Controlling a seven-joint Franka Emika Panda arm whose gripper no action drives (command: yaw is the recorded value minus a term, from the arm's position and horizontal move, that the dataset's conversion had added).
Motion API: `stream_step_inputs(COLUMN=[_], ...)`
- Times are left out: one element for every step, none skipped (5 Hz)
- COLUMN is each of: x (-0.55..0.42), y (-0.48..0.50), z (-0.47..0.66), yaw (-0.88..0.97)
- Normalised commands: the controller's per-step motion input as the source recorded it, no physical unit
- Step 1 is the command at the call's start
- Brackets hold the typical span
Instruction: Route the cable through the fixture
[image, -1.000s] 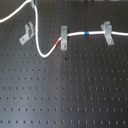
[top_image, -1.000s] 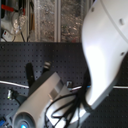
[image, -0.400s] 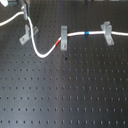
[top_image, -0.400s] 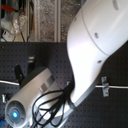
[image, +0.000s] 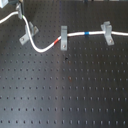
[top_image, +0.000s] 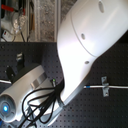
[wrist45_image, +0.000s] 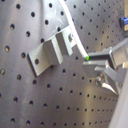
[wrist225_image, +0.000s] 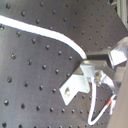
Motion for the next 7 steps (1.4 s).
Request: stream_step_inputs(x=[-0.11,-0.145,-0.04,0.099,0.199,0.076,0.002], y=[-0.191,-0.255,-0.245,-0.252,-0.169,-0.043,-0.001], z=[0.16,0.14,0.13,0.03,-0.01,0.12,0.07], yaw=[0.0,0.0,0.0,0.0,0.0,-0.03,-0.04])
